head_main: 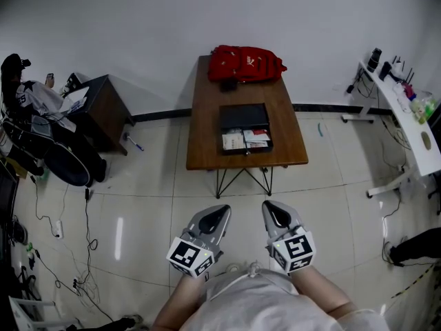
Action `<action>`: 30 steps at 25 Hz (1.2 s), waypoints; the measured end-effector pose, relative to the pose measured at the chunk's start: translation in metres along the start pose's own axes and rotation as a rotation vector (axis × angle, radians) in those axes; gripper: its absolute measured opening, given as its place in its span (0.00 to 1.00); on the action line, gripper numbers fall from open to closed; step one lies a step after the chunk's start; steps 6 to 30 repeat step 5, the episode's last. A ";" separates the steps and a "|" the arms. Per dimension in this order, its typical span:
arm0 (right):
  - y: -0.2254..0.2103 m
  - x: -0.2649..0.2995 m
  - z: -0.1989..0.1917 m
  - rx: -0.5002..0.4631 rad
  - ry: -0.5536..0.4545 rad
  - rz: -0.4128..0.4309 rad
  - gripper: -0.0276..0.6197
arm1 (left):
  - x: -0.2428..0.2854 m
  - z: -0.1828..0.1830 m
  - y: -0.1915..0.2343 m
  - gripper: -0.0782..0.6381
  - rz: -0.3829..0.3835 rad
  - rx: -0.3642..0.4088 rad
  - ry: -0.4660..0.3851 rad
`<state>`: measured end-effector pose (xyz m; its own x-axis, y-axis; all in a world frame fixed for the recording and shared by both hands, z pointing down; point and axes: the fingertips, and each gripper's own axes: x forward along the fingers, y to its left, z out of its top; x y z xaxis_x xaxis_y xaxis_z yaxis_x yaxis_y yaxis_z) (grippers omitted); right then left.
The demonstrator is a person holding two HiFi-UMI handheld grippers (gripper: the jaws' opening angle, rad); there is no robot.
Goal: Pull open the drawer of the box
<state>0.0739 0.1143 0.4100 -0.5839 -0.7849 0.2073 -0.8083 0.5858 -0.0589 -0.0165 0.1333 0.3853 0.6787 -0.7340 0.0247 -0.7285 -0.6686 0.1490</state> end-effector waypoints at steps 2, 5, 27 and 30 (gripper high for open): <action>0.000 0.000 0.000 -0.002 -0.001 0.002 0.05 | 0.001 -0.001 -0.002 0.12 -0.004 -0.002 0.001; 0.001 0.000 0.000 -0.007 0.000 0.005 0.05 | 0.003 -0.002 -0.005 0.12 -0.011 -0.004 0.006; 0.001 0.000 0.000 -0.007 0.000 0.005 0.05 | 0.003 -0.002 -0.005 0.12 -0.011 -0.004 0.006; 0.001 0.000 0.000 -0.007 0.000 0.005 0.05 | 0.003 -0.002 -0.005 0.12 -0.011 -0.004 0.006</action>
